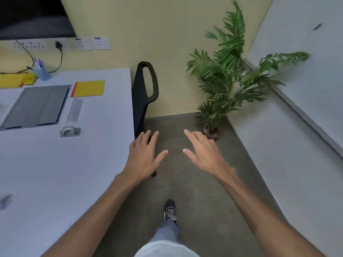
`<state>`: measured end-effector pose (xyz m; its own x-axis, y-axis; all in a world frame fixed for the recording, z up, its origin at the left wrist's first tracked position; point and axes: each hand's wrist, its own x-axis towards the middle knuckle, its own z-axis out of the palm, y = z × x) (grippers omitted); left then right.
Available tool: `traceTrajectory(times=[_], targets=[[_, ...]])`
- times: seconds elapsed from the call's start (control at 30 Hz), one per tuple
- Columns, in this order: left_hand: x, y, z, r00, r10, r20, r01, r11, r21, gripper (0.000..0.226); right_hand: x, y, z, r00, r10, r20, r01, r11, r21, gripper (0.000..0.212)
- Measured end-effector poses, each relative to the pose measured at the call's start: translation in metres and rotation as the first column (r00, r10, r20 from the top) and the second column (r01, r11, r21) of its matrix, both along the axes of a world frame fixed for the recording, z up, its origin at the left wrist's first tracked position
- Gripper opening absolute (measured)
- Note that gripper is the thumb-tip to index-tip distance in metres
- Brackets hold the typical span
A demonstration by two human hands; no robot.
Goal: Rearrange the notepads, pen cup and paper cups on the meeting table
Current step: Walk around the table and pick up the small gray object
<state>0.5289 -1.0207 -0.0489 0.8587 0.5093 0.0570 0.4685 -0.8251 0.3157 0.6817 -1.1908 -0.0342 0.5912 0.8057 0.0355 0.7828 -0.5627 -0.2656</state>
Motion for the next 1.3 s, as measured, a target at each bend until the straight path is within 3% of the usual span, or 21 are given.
traceTrajectory(times=[0.4,0.73,0.9,1.1,1.3], targets=[[0.136,0.133,0.022,0.983,0.182,0.013,-0.180,0.981,-0.073,0.070,0.168,0.176,0.026,0.984,0.177,-0.016,-0.177,0.984,-0.015,0.063],[0.203,0.214,0.014,0.899,0.437,0.023,-0.433,0.896,-0.097,0.062,0.262,0.312,0.016,0.911,0.411,-0.029,-0.408,0.909,0.079,0.056],[0.249,0.248,0.009,0.819,0.573,0.043,-0.565,0.816,-0.122,0.060,0.321,0.384,0.012,0.812,0.584,-0.004,-0.582,0.810,0.076,0.054],[0.301,0.271,0.021,0.651,0.758,0.050,-0.738,0.646,-0.194,0.063,0.380,0.459,0.014,0.652,0.758,-0.013,-0.757,0.651,0.058,0.053],[0.327,0.299,0.025,0.545,0.839,-0.001,-0.825,0.536,-0.180,0.063,0.399,0.524,0.005,0.533,0.843,-0.075,-0.841,0.537,0.066,0.052]])
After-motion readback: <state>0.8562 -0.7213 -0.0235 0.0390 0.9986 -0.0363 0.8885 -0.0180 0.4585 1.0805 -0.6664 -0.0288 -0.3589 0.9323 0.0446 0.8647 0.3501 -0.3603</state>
